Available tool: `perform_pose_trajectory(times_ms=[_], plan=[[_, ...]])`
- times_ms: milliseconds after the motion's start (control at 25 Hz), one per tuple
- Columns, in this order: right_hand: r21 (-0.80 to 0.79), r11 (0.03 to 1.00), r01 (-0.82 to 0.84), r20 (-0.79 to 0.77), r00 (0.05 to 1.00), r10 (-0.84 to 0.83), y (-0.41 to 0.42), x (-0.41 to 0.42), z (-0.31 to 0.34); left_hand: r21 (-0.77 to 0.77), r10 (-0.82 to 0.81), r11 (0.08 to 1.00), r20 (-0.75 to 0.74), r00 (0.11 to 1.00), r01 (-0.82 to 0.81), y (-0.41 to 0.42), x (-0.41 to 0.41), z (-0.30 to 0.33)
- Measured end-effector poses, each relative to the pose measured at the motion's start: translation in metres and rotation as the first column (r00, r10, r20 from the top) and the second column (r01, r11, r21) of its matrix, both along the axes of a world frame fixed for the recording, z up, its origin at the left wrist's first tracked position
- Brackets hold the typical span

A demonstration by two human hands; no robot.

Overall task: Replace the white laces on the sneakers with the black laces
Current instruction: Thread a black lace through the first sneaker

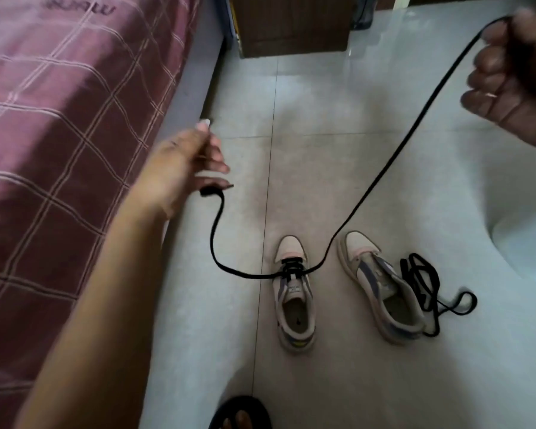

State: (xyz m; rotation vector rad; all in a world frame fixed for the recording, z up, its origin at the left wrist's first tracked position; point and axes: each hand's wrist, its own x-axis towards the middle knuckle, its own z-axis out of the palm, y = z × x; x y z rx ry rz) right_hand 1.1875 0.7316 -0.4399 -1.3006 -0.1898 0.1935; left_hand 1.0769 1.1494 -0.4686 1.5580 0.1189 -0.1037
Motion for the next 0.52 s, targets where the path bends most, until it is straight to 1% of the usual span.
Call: perform_pose_trajectory(times_ms=[40,80,120,160,200,240,320,360,400,440,480,520], plan=[[0.008,1.000,0.008,0.001,1.000,-0.008,0.011,-0.006,-0.001,0.132,-0.028,0.990,-0.132,0.991,0.045,-0.018,-0.002,-0.033],[0.027,1.000,0.005,-0.001,1.000,-0.005,0.018,-0.009,-0.001,0.241,-0.072,0.961,-0.261,0.963,0.137,-0.035,-0.007,-0.071],[0.047,0.999,-0.013,-0.004,1.000,0.013,0.020,-0.011,0.001,0.372,-0.113,0.889,-0.385,0.916,0.266,-0.047,-0.016,-0.111],[0.061,0.997,-0.041,-0.002,0.999,0.042,0.019,-0.012,0.004,0.467,-0.125,0.797,-0.491,0.862,0.382,-0.055,-0.030,-0.151],[0.077,0.994,-0.075,0.004,0.997,0.075,0.015,-0.013,0.007,0.537,-0.127,0.718,-0.525,0.841,0.443,-0.062,-0.045,-0.180],[0.088,0.992,-0.089,0.014,0.996,0.088,0.011,-0.011,0.006,0.570,-0.170,0.678,-0.493,0.853,0.464,-0.066,-0.058,-0.200],[0.069,0.996,-0.059,-0.012,0.998,0.060,0.007,-0.009,-0.003,0.553,-0.231,0.683,-0.457,0.859,0.478,-0.070,-0.079,-0.221],[0.058,0.998,-0.035,-0.040,0.999,0.037,0.008,-0.012,-0.008,0.586,-0.211,0.661,-0.454,0.866,0.468,-0.069,-0.084,-0.229],[0.053,0.999,-0.001,-0.068,0.998,0.005,0.009,-0.014,-0.013,0.654,-0.169,0.596,-0.464,0.870,0.465,-0.069,-0.083,-0.232],[0.049,0.998,0.026,-0.093,0.995,-0.021,0.010,-0.016,-0.015,0.720,-0.137,0.475,-0.506,0.851,0.505,-0.065,-0.080,-0.230],[0.050,0.998,0.044,-0.106,0.994,-0.038,0.011,-0.016,-0.017,0.730,-0.124,0.384,-0.566,0.815,0.566,-0.060,-0.074,-0.223],[0.055,0.997,0.061,-0.116,0.992,-0.054,0.012,-0.017,-0.017,0.700,-0.141,0.373,-0.607,0.782,0.610,-0.053,-0.065,-0.211]])
